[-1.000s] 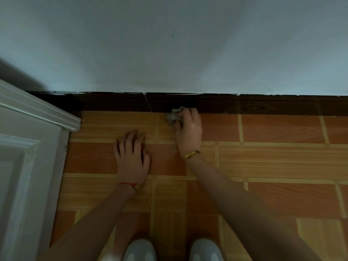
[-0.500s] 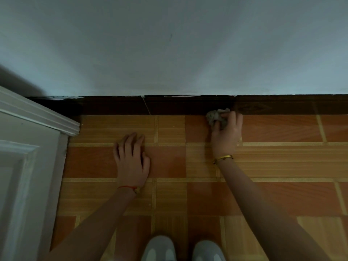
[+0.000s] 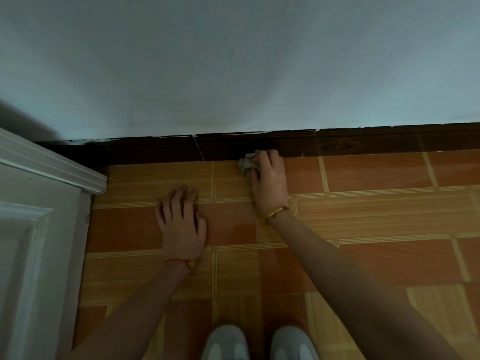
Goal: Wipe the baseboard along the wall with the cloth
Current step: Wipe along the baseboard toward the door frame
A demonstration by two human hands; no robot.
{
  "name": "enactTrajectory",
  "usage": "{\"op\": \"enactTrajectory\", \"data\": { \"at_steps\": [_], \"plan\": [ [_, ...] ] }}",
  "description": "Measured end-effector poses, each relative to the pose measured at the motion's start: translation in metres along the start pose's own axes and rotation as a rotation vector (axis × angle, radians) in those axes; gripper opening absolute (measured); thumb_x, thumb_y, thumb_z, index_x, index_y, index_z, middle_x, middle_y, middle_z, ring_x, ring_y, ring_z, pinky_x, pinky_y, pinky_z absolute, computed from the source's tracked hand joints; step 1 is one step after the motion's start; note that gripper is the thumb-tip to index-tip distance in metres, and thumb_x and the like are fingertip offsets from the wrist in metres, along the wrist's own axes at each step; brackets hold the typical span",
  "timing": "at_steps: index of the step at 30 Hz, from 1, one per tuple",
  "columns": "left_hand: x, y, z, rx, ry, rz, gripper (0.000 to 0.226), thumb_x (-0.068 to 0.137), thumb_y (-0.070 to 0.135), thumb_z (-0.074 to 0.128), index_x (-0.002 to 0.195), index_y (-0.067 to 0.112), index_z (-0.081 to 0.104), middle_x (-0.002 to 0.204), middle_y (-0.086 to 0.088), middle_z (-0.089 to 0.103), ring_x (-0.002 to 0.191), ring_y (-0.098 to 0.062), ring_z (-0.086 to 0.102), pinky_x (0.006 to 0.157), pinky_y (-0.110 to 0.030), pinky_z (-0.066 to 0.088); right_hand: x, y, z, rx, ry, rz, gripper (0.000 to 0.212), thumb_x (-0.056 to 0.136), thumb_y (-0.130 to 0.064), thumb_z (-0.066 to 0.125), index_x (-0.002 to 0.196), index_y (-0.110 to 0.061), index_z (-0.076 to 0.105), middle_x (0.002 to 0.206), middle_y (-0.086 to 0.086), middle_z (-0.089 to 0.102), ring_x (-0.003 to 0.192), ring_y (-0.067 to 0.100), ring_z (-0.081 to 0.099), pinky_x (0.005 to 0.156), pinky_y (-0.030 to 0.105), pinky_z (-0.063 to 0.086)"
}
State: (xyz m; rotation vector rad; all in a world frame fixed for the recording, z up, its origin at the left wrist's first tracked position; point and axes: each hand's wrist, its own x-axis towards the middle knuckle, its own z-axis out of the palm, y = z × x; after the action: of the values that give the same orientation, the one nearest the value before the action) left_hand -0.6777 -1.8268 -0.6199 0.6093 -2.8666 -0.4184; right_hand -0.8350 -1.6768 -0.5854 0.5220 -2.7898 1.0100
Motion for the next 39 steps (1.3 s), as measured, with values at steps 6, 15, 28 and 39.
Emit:
{"op": "enactTrajectory", "data": {
  "at_steps": [6, 15, 28, 39],
  "plan": [
    [0.000, 0.000, 0.001, 0.022, 0.000, -0.003, 0.052, 0.093, 0.027, 0.037, 0.141, 0.011, 0.050, 0.146, -0.015, 0.047, 0.136, -0.037, 0.040, 0.118, -0.062, 0.021, 0.003, 0.048, -0.048, -0.029, 0.245, 0.269, 0.030, 0.077, 0.010, 0.060, 0.105, -0.001, 0.055, 0.113, 0.017, 0.051, 0.103, 0.030, 0.052, 0.084, 0.030, 0.045],
    [0.014, 0.041, 0.002, -0.060, -0.018, -0.058, 0.048, 0.089, 0.031, 0.042, 0.131, 0.012, 0.054, 0.135, -0.013, 0.051, 0.125, -0.034, 0.045, 0.112, -0.060, 0.029, 0.011, 0.046, -0.075, 0.114, 0.368, 0.202, 0.017, 0.079, 0.005, 0.065, 0.093, -0.002, 0.057, 0.106, 0.013, 0.054, 0.093, 0.019, 0.055, 0.075, 0.005, 0.036],
    [0.016, 0.082, 0.029, -0.023, -0.108, 0.095, 0.055, 0.095, 0.034, 0.037, 0.146, 0.013, 0.045, 0.149, -0.014, 0.042, 0.141, -0.036, 0.034, 0.120, -0.064, 0.016, 0.019, 0.042, -0.091, 0.179, 0.593, 0.288, 0.017, 0.080, 0.004, 0.062, 0.096, -0.001, 0.057, 0.105, 0.012, 0.056, 0.095, 0.015, 0.055, 0.076, 0.003, 0.039],
    [0.015, 0.082, 0.028, -0.025, -0.087, 0.110, 0.055, 0.097, 0.034, 0.036, 0.146, 0.013, 0.046, 0.149, -0.014, 0.044, 0.141, -0.036, 0.035, 0.120, -0.064, 0.015, 0.018, 0.035, -0.080, 0.127, 0.452, 0.166, 0.020, 0.078, 0.006, 0.063, 0.096, -0.002, 0.058, 0.105, 0.011, 0.055, 0.092, 0.014, 0.053, 0.076, 0.007, 0.042]
  ]
}}
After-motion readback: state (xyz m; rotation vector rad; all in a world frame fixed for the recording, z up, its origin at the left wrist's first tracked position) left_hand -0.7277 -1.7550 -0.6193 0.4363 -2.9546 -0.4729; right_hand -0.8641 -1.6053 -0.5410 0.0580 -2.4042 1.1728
